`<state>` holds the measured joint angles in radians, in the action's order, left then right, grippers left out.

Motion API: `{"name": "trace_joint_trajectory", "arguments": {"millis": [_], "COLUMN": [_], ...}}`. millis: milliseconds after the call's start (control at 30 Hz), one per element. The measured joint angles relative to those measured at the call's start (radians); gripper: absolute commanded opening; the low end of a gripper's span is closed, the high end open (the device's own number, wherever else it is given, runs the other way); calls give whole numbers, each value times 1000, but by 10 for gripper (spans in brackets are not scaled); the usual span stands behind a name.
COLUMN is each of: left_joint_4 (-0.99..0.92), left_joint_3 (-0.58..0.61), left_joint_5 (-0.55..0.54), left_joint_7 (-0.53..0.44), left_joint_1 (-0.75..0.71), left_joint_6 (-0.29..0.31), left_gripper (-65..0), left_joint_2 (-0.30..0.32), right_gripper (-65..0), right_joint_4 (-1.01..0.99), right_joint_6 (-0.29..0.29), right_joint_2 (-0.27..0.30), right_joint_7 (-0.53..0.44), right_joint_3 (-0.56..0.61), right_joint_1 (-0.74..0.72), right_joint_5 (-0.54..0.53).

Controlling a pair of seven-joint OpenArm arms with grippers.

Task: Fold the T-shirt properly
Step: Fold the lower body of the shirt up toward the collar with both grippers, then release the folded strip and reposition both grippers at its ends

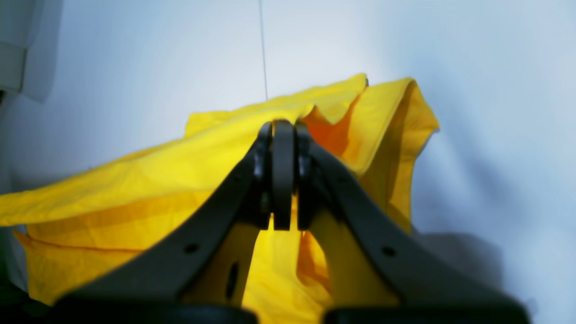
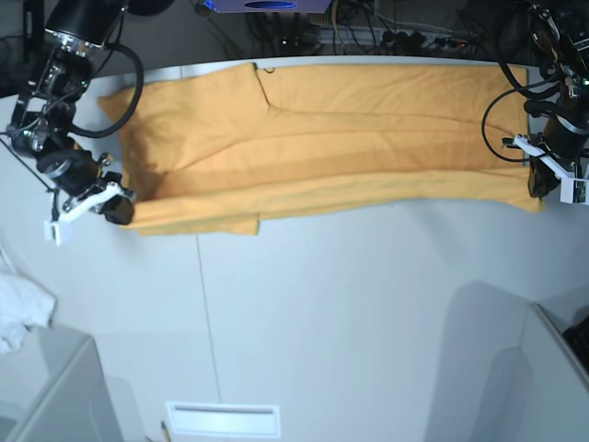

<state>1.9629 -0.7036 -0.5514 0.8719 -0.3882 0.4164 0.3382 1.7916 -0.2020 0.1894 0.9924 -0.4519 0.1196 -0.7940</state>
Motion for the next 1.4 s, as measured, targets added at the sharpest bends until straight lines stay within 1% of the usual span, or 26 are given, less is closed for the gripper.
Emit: {"name": "trace_joint_trajectory", "arguments": {"millis": [167, 267, 333, 400, 467, 567, 633, 733, 833, 867, 1033, 1300, 1400], "left_joint_4": [6, 12, 24, 25, 25, 24, 24, 24, 24, 24, 25, 24, 19], "left_joint_3": [0, 0, -9, -35, -66, -119, -144, -148, -148, -148, -147, -130, -122], "left_joint_5": [0, 0, -5, -13, -79, -192, -215, -217, -220, -222, -228, -224, -220], "left_joint_7": [-5, -7, -7, -6, -10, -8, -8, -7, -7, -7, -10, -13, 0], "left_joint_1": [-17, -42, -62, -70, -88, -139, -163, -189, -226, -235, -293, -320, -327], "left_joint_6": [0, 0, 1, 3, 2, 2, 2, 2, 2, 2, 2, 2, 0], "left_gripper": [-650, -650, -650, -650, -650, -650, -650, -650, -650, -650, -650, -650, -650], "left_joint_2": [0, 0, 0, -1, 1, 3, 3, 6, 3, 1, 1, -27, -42], "right_gripper": [-650, -650, -650, -650, -650, -650, -650, -650, -650, -650, -650, -650, -650], "right_joint_4": [40, 71, 72, 72, 72, 72, 86, 123, 125, 126, 126, 125, 119], "right_joint_6": [0, 0, 0, 0, 0, 0, 0, 0, 0, 0, -1, -1, 0], "right_joint_2": [-2, -31, -33, -33, -30, -31, -30, -31, -33, -32, -32, -14, -14], "right_joint_7": [2, 1, 23, 47, 29, 40, 32, 36, 34, 22, 26, 27, 32], "right_joint_3": [-7, -60, -89, -106, -106, -106, -105, -105, -105, -105, -101, -99, -99], "right_joint_1": [30, 49, 76, 93, 108, 117, 137, 175, 182, 194, 242, 286, 306], "right_joint_5": [1, -15, -74, -83, -95, -101, -102, -105, -105, -106, -97, -97, -97]}}
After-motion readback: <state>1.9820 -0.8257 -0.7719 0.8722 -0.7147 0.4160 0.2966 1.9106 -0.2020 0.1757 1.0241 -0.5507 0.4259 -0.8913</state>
